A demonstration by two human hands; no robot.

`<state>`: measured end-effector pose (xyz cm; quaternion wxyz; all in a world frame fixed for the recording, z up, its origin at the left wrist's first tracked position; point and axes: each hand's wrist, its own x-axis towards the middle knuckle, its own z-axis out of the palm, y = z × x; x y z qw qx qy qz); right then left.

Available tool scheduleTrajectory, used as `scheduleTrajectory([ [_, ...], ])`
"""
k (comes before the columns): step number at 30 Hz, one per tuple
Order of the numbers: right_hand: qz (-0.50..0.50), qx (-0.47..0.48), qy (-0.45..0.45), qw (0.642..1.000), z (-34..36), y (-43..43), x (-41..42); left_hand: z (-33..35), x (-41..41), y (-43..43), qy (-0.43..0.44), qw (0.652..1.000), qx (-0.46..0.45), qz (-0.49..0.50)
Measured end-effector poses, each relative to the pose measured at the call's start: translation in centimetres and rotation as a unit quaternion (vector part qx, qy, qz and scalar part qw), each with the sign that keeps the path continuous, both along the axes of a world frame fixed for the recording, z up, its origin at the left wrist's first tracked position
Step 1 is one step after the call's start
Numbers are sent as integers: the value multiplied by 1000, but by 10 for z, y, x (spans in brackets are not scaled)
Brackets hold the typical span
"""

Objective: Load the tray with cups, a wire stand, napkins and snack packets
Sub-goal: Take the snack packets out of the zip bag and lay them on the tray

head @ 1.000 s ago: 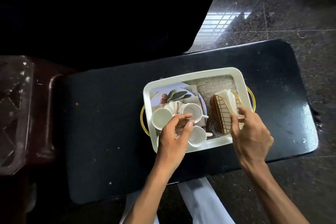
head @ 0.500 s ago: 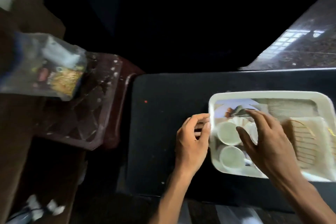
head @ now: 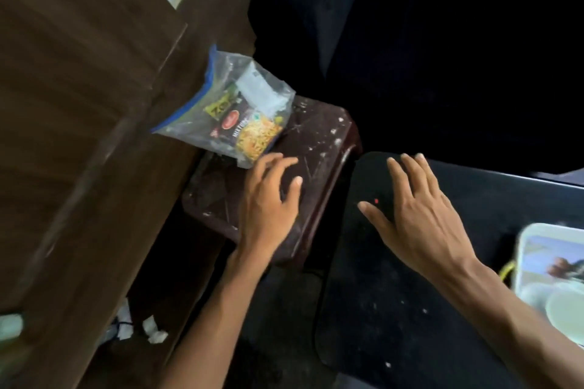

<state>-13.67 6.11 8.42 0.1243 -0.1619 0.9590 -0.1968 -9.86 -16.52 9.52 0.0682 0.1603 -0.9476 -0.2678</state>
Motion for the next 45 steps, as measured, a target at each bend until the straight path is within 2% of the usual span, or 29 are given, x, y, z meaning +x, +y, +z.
scheduleTrajectory([
  [7, 100, 1, 10, 995, 20, -107, -29, 13, -55, -145, 1, 988, -112, 104],
  [9, 114, 12, 21, 993, 24, -130, -35, 14, -76, -180, -31, 986, -126, 101],
  [13, 141, 34, 30, 989, 23, -164, -40, 6, -109, -225, -148, 982, -95, 68],
  [15, 151, 34, 24, 988, 21, -174, -40, 1, -116, -236, -168, 980, -92, 50],
  [21, 157, 26, 20, 987, 30, -173, -32, 10, -105, -235, -95, 977, -190, 28],
  [24, 113, -44, -34, 992, 48, -161, -22, 35, -93, -216, -49, 985, -155, 56],
  [26, 44, -145, -86, 985, 67, -150, -13, 66, -80, -193, -23, 992, -108, 66],
  [27, -8, -213, -109, 971, 78, -144, -7, 84, -72, -176, -10, 995, -86, 58],
  [29, -120, -363, -134, 914, 104, -132, 6, 116, -51, -137, 4, 995, -96, 5],
  [33, -225, -504, -193, 811, 162, -104, 29, 169, 8, -46, 55, 975, -185, -109],
  [35, -270, -515, -219, 783, 186, -84, 42, 184, 39, -5, 61, 970, -184, -144],
  [40, -346, -504, -219, 760, 222, -8, 95, 209, 106, 91, 65, 975, -120, -177],
  [43, -355, -521, -266, 729, 243, 49, 128, 226, 137, 142, 49, 984, -16, -171],
  [45, -376, -530, -294, 701, 254, 89, 146, 241, 151, 174, 28, 985, 92, -143],
])
